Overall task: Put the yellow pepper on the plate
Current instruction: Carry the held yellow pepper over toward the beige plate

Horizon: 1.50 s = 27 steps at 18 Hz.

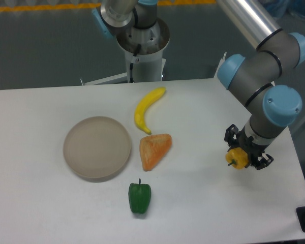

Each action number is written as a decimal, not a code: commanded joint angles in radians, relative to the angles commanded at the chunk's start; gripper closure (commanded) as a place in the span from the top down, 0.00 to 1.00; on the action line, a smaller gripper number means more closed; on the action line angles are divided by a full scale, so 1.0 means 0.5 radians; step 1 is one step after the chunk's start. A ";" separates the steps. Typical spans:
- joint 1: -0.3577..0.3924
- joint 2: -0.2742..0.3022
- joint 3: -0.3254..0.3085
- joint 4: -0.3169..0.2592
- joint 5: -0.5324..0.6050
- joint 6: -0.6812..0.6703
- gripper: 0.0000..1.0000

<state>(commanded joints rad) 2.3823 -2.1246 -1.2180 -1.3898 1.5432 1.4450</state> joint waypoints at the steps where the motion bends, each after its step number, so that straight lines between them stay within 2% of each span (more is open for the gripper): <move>1: 0.000 0.000 0.000 0.000 0.000 0.000 0.16; 8: -0.024 0.037 -0.003 -0.006 -0.015 -0.012 0.16; 14: -0.144 0.217 -0.135 -0.031 -0.025 -0.061 0.16; 17: -0.224 0.392 -0.297 -0.043 -0.025 -0.171 0.16; 19: -0.276 0.466 -0.374 -0.037 -0.043 -0.285 0.16; 24: -0.610 0.592 -0.567 -0.015 -0.061 -0.665 0.16; 27: -0.825 0.598 -0.717 0.095 -0.138 -0.950 0.16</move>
<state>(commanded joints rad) 1.9700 -1.8254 -1.5767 -1.3425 1.4742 0.9699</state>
